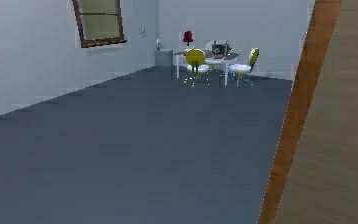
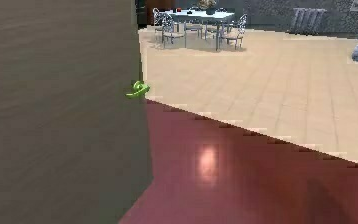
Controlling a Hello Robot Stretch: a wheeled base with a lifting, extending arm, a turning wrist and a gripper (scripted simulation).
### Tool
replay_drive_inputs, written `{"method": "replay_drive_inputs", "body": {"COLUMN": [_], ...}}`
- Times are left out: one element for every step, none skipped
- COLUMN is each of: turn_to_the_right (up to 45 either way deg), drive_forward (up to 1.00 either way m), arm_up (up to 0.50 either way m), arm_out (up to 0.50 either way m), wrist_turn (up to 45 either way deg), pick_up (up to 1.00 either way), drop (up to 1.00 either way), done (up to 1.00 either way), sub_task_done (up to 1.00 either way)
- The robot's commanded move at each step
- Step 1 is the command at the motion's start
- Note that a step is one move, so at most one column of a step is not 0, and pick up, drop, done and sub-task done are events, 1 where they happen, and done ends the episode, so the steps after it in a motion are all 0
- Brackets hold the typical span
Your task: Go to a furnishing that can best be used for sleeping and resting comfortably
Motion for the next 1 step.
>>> {"method": "replay_drive_inputs", "body": {"turn_to_the_right": [-45.0], "drive_forward": [0.00], "arm_up": [0.00], "arm_out": [0.00], "wrist_turn": [0.0], "pick_up": [0.00], "drop": [0.00], "done": [0.00], "sub_task_done": [0.00]}}
